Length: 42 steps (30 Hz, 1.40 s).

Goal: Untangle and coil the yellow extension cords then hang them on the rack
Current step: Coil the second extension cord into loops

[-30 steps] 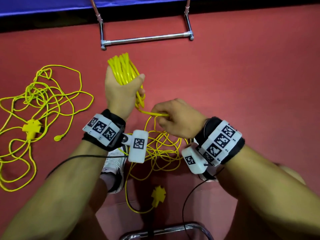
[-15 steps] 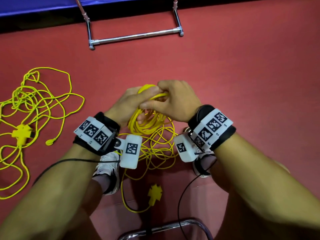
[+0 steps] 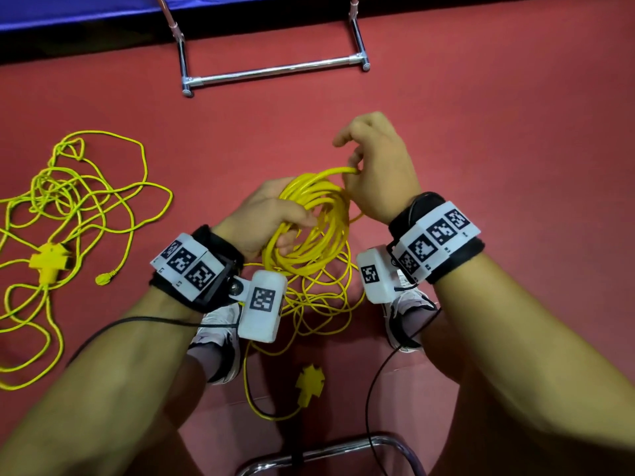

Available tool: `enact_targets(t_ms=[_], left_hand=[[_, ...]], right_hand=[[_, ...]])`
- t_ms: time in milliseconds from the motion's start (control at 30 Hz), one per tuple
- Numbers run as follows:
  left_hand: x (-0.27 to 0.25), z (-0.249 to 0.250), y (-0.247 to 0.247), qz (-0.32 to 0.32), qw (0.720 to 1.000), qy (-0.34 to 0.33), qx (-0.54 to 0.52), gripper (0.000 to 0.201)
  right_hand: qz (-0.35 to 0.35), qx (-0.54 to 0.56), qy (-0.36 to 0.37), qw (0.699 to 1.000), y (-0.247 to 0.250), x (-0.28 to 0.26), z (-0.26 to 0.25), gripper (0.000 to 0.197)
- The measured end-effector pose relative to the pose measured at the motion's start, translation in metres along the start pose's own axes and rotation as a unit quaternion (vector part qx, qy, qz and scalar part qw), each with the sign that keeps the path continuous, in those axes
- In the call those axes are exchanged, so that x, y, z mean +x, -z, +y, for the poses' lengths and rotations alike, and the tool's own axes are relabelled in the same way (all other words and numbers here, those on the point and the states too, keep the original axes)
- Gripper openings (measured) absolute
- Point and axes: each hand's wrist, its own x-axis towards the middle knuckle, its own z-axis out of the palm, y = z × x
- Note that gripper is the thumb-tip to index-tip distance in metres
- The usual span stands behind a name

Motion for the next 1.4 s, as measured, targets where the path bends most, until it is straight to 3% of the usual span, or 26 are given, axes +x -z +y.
enact_targets(t_ms=[167, 300, 400, 467, 600, 700, 767, 867, 967, 1100, 1233, 1333, 1400], left_hand=[[-0.007, 0.008, 0.007, -0.017, 0.991, 0.019, -0.132, 0.021], [-0.012, 0.010, 0.018, -0.045, 0.955, -0.010, -0.295, 0.033], [-0.010, 0.013, 0.029, -0.044, 0.921, -0.062, -0.383, 0.032], [-0.007, 0.014, 0.037, -0.002, 0.900, -0.091, -0.426, 0.024], [-0.004, 0.019, 0.050, 0.152, 0.851, -0.118, -0.488, 0.011], [0.000, 0.022, 0.051, 0.232, 0.801, -0.142, -0.533, 0.002], [0.004, 0.022, 0.049, 0.270, 0.780, -0.160, -0.541, 0.016], [0.010, 0.025, 0.048, 0.314, 0.798, -0.181, -0.481, 0.029], [0.017, 0.021, 0.047, 0.382, 0.812, -0.178, -0.402, 0.008], [0.021, 0.007, 0.041, 0.421, 0.857, -0.202, -0.217, 0.036], [0.017, -0.001, 0.034, 0.379, 0.896, -0.225, 0.053, 0.047], [0.016, -0.001, 0.027, 0.290, 0.926, -0.197, 0.141, 0.042], [0.016, -0.004, 0.026, 0.230, 0.950, -0.155, 0.145, 0.036]], right_hand=[[-0.039, -0.093, -0.092, 0.991, 0.007, 0.006, 0.009, 0.030], [-0.128, -0.119, -0.165, 0.971, 0.008, 0.004, 0.010, 0.012], [-0.172, -0.157, -0.211, 0.949, 0.002, 0.000, 0.011, 0.041], [-0.204, -0.176, -0.238, 0.933, -0.005, -0.003, 0.020, 0.045], [-0.292, -0.237, -0.240, 0.895, -0.009, -0.012, 0.030, 0.042], [-0.324, -0.211, -0.214, 0.897, -0.011, -0.017, 0.021, 0.030], [-0.343, -0.173, -0.195, 0.902, -0.017, -0.023, 0.010, 0.030], [-0.376, -0.134, -0.118, 0.909, -0.026, -0.034, -0.008, 0.038], [-0.379, -0.099, 0.011, 0.920, -0.030, -0.039, -0.020, 0.030], [-0.329, -0.047, 0.114, 0.936, -0.031, -0.035, -0.034, 0.016], [-0.230, -0.021, 0.106, 0.967, -0.020, -0.027, -0.040, 0.013], [-0.179, -0.012, 0.097, 0.979, -0.013, -0.023, -0.048, 0.035], [-0.177, 0.026, 0.084, 0.980, -0.011, -0.019, -0.050, 0.035]])
